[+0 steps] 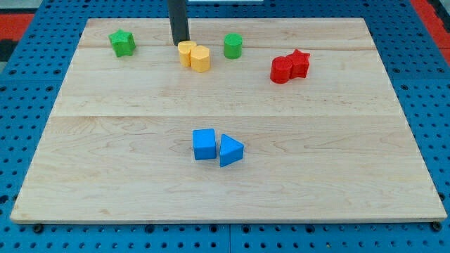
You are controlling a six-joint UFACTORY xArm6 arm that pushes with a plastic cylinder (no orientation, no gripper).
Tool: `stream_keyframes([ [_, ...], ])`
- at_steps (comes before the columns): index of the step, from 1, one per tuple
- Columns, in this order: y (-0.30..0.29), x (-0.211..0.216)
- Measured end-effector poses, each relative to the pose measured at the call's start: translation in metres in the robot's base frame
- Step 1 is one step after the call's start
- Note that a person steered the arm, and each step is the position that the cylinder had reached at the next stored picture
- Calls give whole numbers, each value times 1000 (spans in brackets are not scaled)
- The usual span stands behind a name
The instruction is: Place the green star to the center left of the board
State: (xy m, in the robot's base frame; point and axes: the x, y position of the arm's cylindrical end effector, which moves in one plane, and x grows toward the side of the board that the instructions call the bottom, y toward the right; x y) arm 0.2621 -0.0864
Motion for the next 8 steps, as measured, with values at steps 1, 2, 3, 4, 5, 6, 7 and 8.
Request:
stream_keyframes([
  [1,-29,-26],
  [2,-70,-52],
  [3,-97,-37],
  [4,-125,-25],
  [5,-139,-11],
  [6,-104,18],
  [7,-77,44],
  [8,-67,77],
])
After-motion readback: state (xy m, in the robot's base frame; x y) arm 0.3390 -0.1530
